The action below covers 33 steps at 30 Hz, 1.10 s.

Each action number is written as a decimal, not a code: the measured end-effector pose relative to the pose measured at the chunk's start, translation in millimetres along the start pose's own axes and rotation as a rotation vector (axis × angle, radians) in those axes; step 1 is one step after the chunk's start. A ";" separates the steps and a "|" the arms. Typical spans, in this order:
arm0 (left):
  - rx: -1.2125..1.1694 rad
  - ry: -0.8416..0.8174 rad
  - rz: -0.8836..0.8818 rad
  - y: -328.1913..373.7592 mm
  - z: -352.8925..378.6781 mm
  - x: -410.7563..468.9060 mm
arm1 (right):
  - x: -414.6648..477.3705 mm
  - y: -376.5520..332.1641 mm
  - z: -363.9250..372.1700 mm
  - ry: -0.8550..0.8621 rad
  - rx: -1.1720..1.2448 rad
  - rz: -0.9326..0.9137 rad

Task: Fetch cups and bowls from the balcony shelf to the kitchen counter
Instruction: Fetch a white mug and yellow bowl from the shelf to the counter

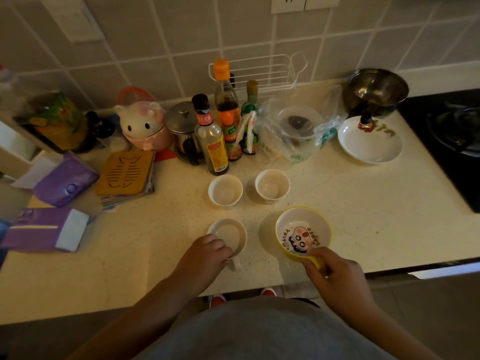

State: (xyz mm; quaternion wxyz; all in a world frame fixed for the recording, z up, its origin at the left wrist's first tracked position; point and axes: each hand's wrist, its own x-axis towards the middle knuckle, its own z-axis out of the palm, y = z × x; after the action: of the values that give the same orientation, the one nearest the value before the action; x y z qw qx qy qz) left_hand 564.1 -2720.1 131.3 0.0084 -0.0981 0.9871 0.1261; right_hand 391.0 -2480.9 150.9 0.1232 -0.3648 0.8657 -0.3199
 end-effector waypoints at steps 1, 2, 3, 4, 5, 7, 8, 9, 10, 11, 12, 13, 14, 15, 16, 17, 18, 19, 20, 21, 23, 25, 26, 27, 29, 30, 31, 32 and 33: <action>0.016 -0.001 0.005 0.1 0.2 0.0 | -1.1 -1.0 2.7 -0.015 0.008 -0.002; 0.030 0.000 0.009 0.2 0.7 0.3 | -2.2 -1.8 5.6 -0.026 0.016 -0.001; 0.041 0.004 0.009 0.0 1.2 0.4 | -2.6 -2.6 8.7 -0.030 0.024 0.001; 0.049 0.007 0.002 -0.1 2.2 0.1 | -3.3 -3.4 11.9 -0.034 0.033 0.003; 0.053 0.017 -0.013 -0.1 3.2 -0.8 | -3.9 -4.1 15.0 -0.043 0.040 0.005; 0.032 0.052 -0.068 -0.4 6.0 -3.9 | -5.3 -5.0 21.4 -0.055 0.048 0.001; 0.010 0.064 -0.112 -0.7 7.5 -6.2 | -6.0 -5.1 24.5 -0.056 0.049 0.003; -0.012 0.069 -0.163 -1.2 8.9 -8.5 | -6.8 -4.8 27.5 -0.058 0.054 0.008; -0.033 0.070 -0.212 -2.3 10.4 -11.0 | -7.5 -4.2 30.5 -0.058 0.058 0.015; -0.059 0.068 -0.253 -3.4 11.9 -13.0 | -8.2 -3.4 33.0 -0.054 0.059 0.024; -0.089 0.067 -0.282 -4.2 13.2 -14.5 | -9.1 -2.7 35.2 -0.049 0.059 0.031; -0.115 0.071 -0.301 -4.7 13.9 -15.6 | -9.8 -2.0 37.2 -0.044 0.060 0.035; -0.134 0.084 -0.313 -5.2 14.4 -16.0 | -10.5 -0.9 38.8 -0.040 0.064 0.037; -0.146 0.105 -0.325 -5.8 14.9 -16.2 | -11.2 0.1 40.4 -0.036 0.071 0.038; -0.162 0.125 -0.339 -6.7 15.3 -16.0 | -12.0 1.1 41.7 -0.035 0.084 0.045; -0.189 0.135 -0.356 -7.7 15.6 -15.7 | -12.7 1.9 43.0 -0.036 0.098 0.055; -0.226 0.133 -0.374 -8.4 15.8 -15.2 | -13.4 2.6 44.2 -0.037 0.112 0.066; -0.261 0.124 -0.388 -8.9 16.0 -14.2 | -14.0 3.2 45.4 -0.033 0.121 0.073; -0.286 0.119 -0.393 -9.4 16.4 -13.2 | -14.6 3.9 46.7 -0.029 0.127 0.076; -0.298 0.118 -0.395 -9.7 16.7 -12.2 | -15.1 4.1 48.0 -0.024 0.130 0.076; -0.308 0.128 -0.395 -10.6 16.5 -10.7 | -15.6 3.7 50.8 -0.022 0.138 0.072; -0.308 0.140 -0.390 -11.7 15.9 -10.3 | -15.7 3.1 53.4 -0.014 0.145 0.067; -0.307 0.141 -0.390 -12.3 15.6 -10.2 | -15.5 2.9 54.4 -0.008 0.145 0.066; -0.308 0.140 -0.395 -12.4 15.3 -10.5 | -15.2 2.9 55.2 -0.002 0.146 0.066; -0.313 0.139 -0.402 -11.8 14.7 -10.5 | -14.2 2.9 56.3 -0.002 0.154 0.070; -0.316 0.140 -0.403 -11.2 14.3 -10.2 | -13.6 3.0 56.7 -0.005 0.160 0.073; -0.319 0.140 -0.403 -10.6 14.0 -10.0 | -13.0 3.0 57.0 -0.009 0.166 0.074; -0.323 0.141 -0.404 -10.0 13.7 -9.6 | -12.3 3.2 57.4 -0.011 0.172 0.073; -0.325 0.144 -0.403 -9.6 13.5 -9.2 | -11.5 3.4 57.5 -0.013 0.176 0.072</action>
State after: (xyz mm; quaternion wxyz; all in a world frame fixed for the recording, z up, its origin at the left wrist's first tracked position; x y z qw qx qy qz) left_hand 575.0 -2724.0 116.2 -0.0526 -0.3015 0.9125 0.2716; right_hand 422.9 -2497.6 104.5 0.1719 -0.3234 0.8458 -0.3879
